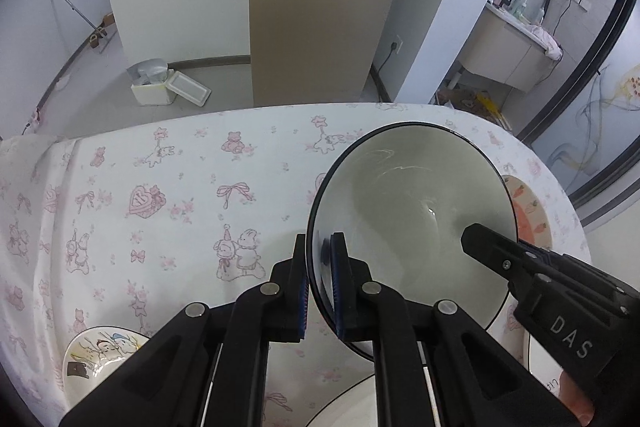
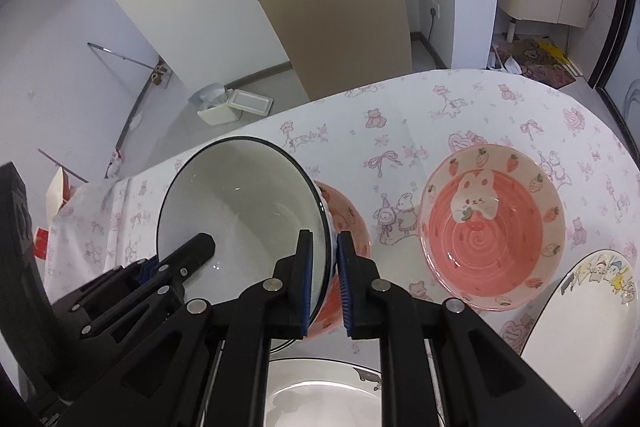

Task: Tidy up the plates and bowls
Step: 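Lift the white bowl with the right gripper and carry it toward the pink bowl, then lower the white bowl into the pink strawberry bowl with the right gripper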

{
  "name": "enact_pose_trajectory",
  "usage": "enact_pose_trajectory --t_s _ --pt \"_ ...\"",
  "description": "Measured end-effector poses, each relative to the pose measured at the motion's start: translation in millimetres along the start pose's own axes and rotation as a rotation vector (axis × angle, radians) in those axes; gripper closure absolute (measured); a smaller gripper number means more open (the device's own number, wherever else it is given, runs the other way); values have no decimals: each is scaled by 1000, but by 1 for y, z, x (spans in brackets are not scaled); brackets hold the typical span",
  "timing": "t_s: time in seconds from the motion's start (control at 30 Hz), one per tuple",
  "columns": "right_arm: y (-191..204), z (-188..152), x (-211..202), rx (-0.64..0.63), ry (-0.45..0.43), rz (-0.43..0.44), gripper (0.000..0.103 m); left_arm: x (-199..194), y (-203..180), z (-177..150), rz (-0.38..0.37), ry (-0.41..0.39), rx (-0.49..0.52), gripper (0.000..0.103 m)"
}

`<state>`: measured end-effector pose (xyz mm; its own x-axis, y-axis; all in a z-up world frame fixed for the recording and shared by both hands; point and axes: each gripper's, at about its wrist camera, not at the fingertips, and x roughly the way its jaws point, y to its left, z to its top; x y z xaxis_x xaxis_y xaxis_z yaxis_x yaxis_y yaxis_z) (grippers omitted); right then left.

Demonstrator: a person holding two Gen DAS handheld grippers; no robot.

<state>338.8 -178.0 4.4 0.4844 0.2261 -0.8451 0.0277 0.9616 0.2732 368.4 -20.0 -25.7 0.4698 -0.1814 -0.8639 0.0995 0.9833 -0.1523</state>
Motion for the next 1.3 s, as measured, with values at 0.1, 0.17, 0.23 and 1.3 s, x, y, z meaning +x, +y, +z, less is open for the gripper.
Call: enact_pose_trajectory --t_s 0.1,0.17,0.23,1.3 --pt "3 -1 5 -8 2 -16 90 6 3 0 -5 20 -8 93" --pt "4 -2 8 -7 6 -23 90 11 5 0 -10 36 -19 93" --pt "4 -2 11 -14 9 -31 91 14 6 0 -12 43 -18 93" --pt "17 -7 26 -249 -12 -171 93 31 -7 -4 21 48 21 92"
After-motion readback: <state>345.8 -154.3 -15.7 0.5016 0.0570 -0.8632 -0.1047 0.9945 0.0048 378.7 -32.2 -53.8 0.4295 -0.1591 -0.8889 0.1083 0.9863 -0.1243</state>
